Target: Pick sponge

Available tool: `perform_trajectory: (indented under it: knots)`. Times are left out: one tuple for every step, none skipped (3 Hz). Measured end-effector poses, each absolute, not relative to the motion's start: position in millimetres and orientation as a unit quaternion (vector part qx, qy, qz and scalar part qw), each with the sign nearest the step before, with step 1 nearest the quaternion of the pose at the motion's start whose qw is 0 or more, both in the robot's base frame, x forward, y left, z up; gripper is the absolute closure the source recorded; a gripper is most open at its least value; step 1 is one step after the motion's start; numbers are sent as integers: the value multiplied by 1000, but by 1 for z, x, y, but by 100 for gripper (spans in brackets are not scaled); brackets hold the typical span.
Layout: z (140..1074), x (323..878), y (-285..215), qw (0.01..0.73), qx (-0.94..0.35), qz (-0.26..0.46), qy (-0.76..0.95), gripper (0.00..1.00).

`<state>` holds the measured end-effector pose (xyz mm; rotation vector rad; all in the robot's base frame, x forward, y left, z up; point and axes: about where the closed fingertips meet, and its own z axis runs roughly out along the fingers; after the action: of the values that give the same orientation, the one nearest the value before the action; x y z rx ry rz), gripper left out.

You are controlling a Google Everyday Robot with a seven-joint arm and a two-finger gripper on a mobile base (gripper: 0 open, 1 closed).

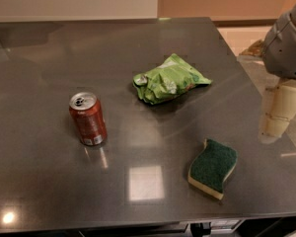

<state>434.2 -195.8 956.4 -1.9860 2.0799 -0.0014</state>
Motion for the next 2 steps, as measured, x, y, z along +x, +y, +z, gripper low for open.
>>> perform_trajectory:
  knots:
    - [935, 427, -181, 122, -746, 10, 655, 0]
    - [912, 416, -167, 108, -799, 19, 591, 0]
